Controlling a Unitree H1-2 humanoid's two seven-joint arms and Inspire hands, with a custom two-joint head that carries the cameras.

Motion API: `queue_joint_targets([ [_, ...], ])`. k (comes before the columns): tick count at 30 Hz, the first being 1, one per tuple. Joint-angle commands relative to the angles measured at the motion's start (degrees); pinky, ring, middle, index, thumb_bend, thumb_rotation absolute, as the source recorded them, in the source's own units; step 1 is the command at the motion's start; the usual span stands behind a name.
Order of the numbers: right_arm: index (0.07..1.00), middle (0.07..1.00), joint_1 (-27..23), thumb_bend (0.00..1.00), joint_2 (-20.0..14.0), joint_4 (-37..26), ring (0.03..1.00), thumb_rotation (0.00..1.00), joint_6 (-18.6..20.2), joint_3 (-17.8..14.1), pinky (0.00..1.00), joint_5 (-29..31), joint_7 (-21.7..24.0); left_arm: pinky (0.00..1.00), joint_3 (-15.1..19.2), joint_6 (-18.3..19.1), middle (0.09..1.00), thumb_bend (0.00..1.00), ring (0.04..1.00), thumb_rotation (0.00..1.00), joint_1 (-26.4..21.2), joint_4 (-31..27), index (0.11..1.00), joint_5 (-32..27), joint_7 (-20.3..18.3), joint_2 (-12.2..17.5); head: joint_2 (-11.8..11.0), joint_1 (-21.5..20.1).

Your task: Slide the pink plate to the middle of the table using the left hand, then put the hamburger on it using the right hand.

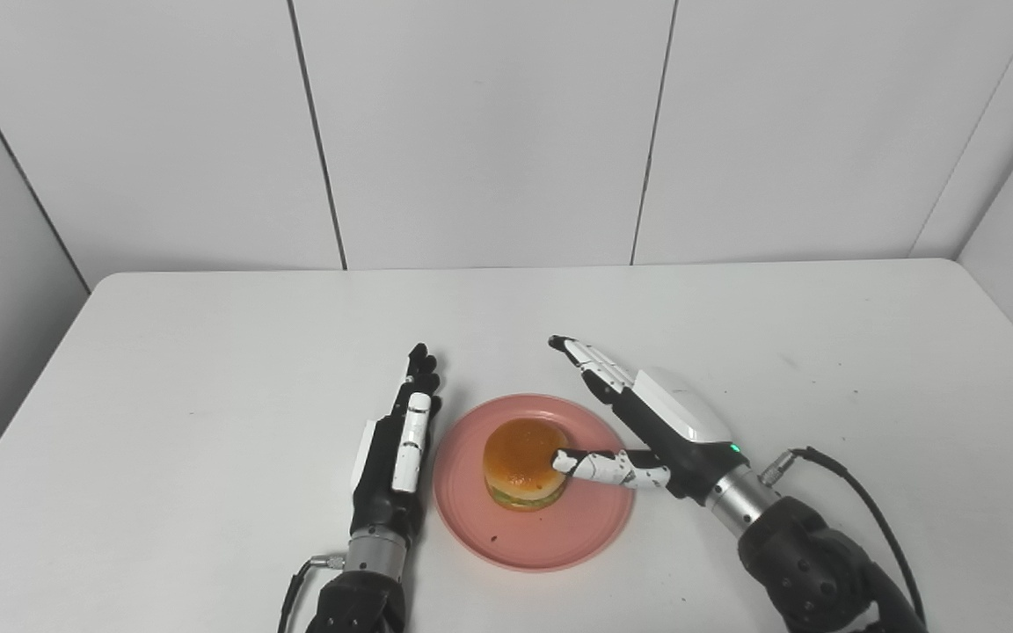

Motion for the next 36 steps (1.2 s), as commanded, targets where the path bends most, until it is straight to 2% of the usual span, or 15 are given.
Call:
queue_joint_targets([
  [1,1.0,1.0,0.1,0.74,1.9,-0.4,0.995,1.0,-4.4,-1.1,0.93,2.4,-3.7,1.0,0.1,-0.3,1.0,0.55,1.0,1.0,3.1,3.2,1.0,-0.5,-0.2,0.4,0.0,0.2],
  [8,1.0,1.0,3.3,0.7,8.2,2.3,1.0,1.0,-5.1,-3.6,0.98,6.3,-9.3,1.0,-0.2,-0.4,1.0,0.55,1.0,1.0,3.3,3.0,0.999,0.8,0.5,0.6,0.1,0.3],
  [16,1.0,1.0,4.1,0.69,12.2,6.3,1.0,1.0,-5.6,-4.9,1.0,11.4,-11.4,1.0,0.1,-2.1,1.0,0.52,1.0,1.0,3.5,3.4,0.988,0.0,0.5,0.0,0.1,0.3],
  [22,1.0,1.0,3.5,0.67,13.3,8.7,1.0,1.0,-6.3,-5.3,1.0,13.1,-11.8,1.0,0.1,-1.3,1.0,0.52,1.0,1.0,3.9,2.6,0.989,0.0,0.3,0.0,0.4,0.5],
  [31,1.0,1.0,1.1,0.66,13.1,14.0,1.0,1.0,-7.2,-6.7,1.0,15.1,-12.7,1.0,0.0,-1.2,1.0,0.52,1.0,1.0,4.0,2.4,0.997,-0.7,-0.6,0.3,0.4,0.6],
  [36,1.0,1.0,0.0,0.7,13.3,17.1,1.0,1.0,-7.6,-8.3,1.0,19.2,-11.4,1.0,-0.1,-0.9,1.0,0.51,1.0,1.0,4.0,2.3,0.997,-0.5,-0.2,0.4,0.4,0.5],
])
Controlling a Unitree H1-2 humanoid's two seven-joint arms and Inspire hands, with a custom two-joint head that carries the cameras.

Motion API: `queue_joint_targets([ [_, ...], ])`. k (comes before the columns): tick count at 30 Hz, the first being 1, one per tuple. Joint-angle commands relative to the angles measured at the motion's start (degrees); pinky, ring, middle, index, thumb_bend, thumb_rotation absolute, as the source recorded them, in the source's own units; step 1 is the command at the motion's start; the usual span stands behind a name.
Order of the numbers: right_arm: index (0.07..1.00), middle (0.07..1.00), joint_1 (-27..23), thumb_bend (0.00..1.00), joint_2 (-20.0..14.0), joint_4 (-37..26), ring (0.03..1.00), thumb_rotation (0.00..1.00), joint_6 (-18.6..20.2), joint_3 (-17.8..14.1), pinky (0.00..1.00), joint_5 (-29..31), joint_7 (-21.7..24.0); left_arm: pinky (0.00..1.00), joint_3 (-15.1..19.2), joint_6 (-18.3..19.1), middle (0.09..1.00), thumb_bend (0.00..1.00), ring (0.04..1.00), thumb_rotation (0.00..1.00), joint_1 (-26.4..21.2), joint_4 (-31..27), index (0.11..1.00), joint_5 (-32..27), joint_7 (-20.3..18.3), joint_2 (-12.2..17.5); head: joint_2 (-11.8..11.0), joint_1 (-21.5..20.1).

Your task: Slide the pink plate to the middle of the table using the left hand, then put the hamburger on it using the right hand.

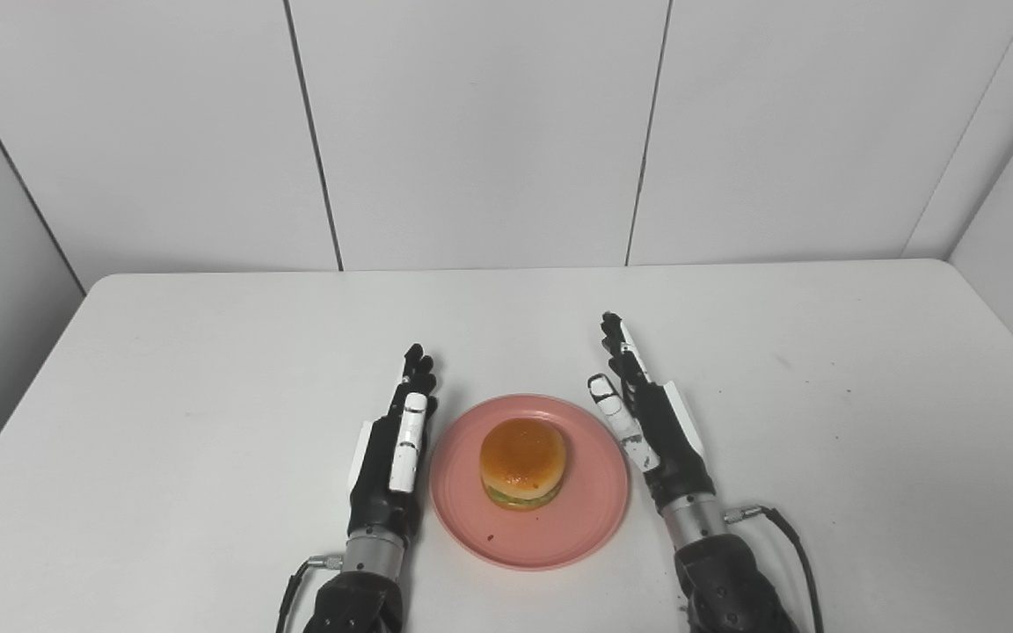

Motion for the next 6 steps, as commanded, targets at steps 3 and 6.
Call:
queue_joint_targets([
  [3,1.0,1.0,1.1,0.7,0.5,3.6,1.0,0.98,-3.4,-1.0,1.0,3.5,0.6,1.0,0.0,-0.3,1.0,0.53,1.0,1.0,3.9,2.1,1.0,-0.3,-0.2,0.4,0.0,-0.1],
  [6,1.0,1.0,1.2,0.68,1.0,3.5,1.0,0.98,-3.3,-1.7,1.0,5.3,0.8,1.0,-0.1,-0.6,1.0,0.53,1.0,1.0,3.9,2.2,0.996,0.0,-0.1,0.5,0.0,-0.1],
])
